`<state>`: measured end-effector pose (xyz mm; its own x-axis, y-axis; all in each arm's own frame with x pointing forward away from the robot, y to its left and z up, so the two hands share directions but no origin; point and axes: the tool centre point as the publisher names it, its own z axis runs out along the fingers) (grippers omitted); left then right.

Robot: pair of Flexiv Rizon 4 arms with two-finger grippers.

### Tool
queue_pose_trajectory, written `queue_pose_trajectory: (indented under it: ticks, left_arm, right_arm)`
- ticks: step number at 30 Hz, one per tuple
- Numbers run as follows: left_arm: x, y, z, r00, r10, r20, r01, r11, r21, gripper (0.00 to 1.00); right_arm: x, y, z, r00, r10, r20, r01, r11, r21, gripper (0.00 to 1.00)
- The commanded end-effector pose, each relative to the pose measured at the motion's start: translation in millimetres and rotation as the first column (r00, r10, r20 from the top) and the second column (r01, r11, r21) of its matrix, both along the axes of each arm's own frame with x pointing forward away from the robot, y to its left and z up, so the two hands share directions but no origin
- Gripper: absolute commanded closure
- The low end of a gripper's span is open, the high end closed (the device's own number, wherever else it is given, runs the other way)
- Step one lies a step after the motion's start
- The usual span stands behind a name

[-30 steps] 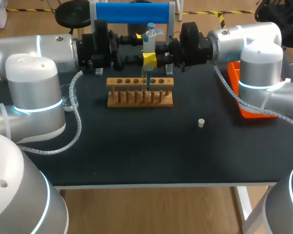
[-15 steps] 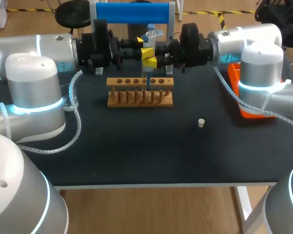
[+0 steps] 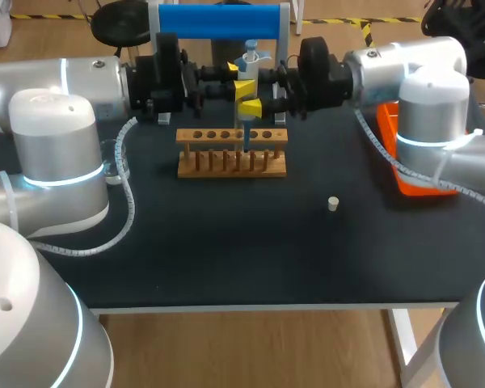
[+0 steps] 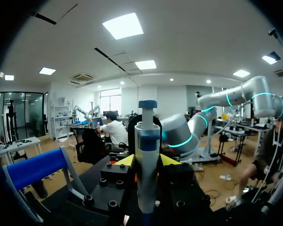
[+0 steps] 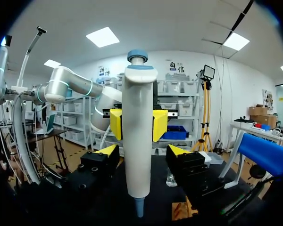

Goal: Invert the test tube, pick up the pipette, mount the tip to pipette, aspirate from beaker and dispense into the tube, eject the tip, return the pipette, and cap with the stopper.

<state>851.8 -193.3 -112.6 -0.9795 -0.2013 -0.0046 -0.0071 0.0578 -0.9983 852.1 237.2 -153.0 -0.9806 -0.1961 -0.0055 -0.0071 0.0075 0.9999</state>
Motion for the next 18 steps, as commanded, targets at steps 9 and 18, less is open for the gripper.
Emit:
queue_pose_trajectory:
  ticks: [9,18]
  left_arm:
    - [-1.1,1,0.3,1.000,0.002,0.000,-0.002,1.000,0.001,1.00]
    - [-1.1,1,0.3,1.000,0.002,0.000,-0.002,1.000,0.001,1.00]
  right_arm:
    - [5.5,-48,3,1.000,-0.017,0.004,0.017,1.000,0.000,0.00]
    - [44.7,-90,6,0.991,-0.132,0.017,0.132,0.991,-0.034,0.00]
